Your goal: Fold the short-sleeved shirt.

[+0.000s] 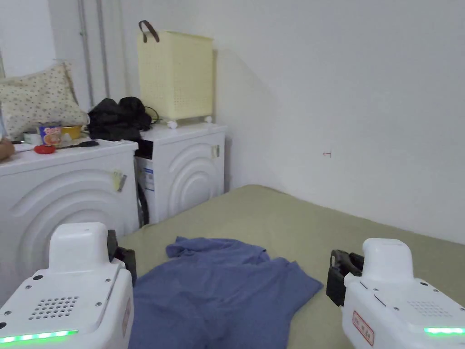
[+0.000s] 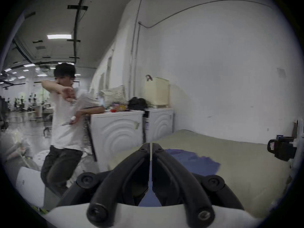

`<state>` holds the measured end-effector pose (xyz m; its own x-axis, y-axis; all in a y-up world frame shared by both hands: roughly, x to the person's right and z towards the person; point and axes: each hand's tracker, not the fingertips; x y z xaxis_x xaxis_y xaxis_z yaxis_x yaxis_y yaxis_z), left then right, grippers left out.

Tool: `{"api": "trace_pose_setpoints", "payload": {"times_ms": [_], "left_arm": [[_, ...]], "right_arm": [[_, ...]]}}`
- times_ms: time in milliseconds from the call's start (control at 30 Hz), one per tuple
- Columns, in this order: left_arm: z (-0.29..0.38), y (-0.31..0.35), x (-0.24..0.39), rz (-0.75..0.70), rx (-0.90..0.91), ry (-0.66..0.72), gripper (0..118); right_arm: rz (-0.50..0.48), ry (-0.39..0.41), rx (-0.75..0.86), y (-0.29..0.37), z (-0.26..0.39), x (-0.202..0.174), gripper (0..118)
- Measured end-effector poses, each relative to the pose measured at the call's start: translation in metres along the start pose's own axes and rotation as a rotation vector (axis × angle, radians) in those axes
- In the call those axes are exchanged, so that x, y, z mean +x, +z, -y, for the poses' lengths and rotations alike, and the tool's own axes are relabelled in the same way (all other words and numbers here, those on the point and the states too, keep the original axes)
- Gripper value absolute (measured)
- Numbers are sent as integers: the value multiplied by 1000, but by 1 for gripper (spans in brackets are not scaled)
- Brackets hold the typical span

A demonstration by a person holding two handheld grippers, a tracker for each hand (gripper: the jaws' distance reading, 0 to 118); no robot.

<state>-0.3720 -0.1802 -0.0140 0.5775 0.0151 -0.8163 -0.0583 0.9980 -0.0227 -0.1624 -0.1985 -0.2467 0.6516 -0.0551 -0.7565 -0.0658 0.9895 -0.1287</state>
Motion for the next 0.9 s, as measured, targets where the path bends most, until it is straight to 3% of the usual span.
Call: {"api": "trace_pose_setpoints", "payload": {"times_ms": [67, 200, 467, 733, 900], "left_arm": [[1, 3, -12, -15, -10, -5, 2], [4, 1, -14, -13, -29, -18, 2], [9, -35, 26, 112, -96, -54, 2], [-18, -151, 97, 383, -220, -116, 2], [-19, -245, 156, 535, -373, -160, 2]], "right_arm": [[-46, -11, -10, -6, 5, -15, 1], [-48, -4, -15, -7, 10, -19, 1], [26, 18, -31, -1, 8, 22, 1], [227, 86, -57, 24, 17, 97, 1], [353, 39, -125, 32, 33, 145, 1]]}}
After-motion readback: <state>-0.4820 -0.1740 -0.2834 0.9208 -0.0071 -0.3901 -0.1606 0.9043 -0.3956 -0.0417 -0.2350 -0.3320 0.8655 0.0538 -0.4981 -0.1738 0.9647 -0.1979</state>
